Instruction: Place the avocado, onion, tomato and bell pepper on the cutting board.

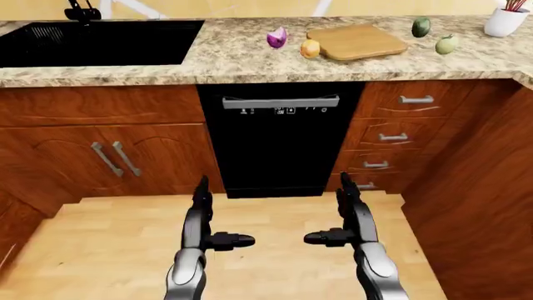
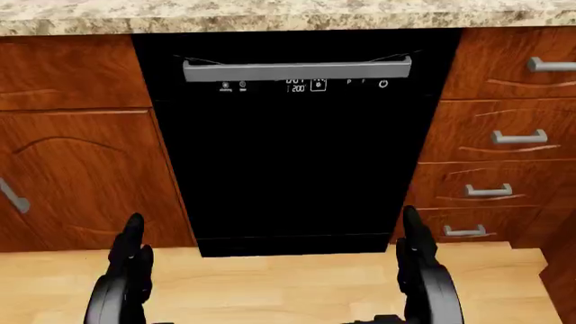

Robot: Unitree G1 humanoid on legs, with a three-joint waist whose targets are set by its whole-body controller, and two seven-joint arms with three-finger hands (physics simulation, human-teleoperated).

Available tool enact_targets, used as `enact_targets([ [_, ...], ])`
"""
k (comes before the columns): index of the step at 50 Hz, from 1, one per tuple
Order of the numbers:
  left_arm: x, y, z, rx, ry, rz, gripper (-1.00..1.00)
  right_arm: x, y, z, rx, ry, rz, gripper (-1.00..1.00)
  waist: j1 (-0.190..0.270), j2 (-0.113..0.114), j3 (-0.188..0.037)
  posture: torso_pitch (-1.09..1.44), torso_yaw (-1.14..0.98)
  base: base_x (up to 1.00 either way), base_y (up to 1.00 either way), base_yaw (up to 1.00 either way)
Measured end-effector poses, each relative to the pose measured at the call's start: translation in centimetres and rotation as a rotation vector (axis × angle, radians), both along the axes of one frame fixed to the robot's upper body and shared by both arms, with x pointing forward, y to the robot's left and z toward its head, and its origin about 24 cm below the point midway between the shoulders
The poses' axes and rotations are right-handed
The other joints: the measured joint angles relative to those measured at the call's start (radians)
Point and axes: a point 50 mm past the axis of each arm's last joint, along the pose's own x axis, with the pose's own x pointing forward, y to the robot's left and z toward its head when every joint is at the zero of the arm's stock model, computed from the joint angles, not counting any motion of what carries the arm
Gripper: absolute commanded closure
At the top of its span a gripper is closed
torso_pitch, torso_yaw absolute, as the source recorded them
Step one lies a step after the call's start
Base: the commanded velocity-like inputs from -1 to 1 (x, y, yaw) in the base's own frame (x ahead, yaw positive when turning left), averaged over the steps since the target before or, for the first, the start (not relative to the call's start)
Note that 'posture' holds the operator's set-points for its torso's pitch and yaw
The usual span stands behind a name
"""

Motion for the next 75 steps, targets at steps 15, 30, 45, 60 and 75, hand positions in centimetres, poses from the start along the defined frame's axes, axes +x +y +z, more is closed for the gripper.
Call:
enact_targets([
  [15, -4.4, 2.0, 16.8, -0.075, -0.604, 0.119, -1.00, -3.8, -0.8, 12.9, -0.247, -0.568, -0.056, -1.00, 0.005, -0.003, -0.064, 0.00, 0.00, 0.00, 0.00, 0.00],
  [30, -9.2, 4.0, 21.6, -0.277, -0.873, 0.102, -1.00, -8.1, 0.9, 19.0, -0.365, -0.864, 0.029, -1.00, 0.004, 0.008, -0.063, 0.00, 0.00, 0.00, 0.00, 0.00],
  [45, -10.0, 4.4, 21.7, -0.335, -0.901, 0.111, -1.00, -8.1, 0.8, 18.7, -0.368, -0.843, 0.029, -1.00, 0.020, 0.038, -0.035, 0.00, 0.00, 0.00, -0.11, 0.00],
  [60, -10.2, 4.0, 21.7, -0.335, -0.904, 0.080, -1.00, -7.9, 0.6, 18.7, -0.358, -0.838, 0.022, -1.00, 0.018, 0.016, -0.017, 0.00, 0.00, 0.00, -0.23, 0.00],
  [75, -10.3, 3.9, 21.6, -0.328, -0.906, 0.075, -1.00, -7.7, 0.8, 18.3, -0.341, -0.821, 0.041, -1.00, 0.025, 0.038, -0.027, 0.00, 0.00, 0.00, -0.17, 0.00],
])
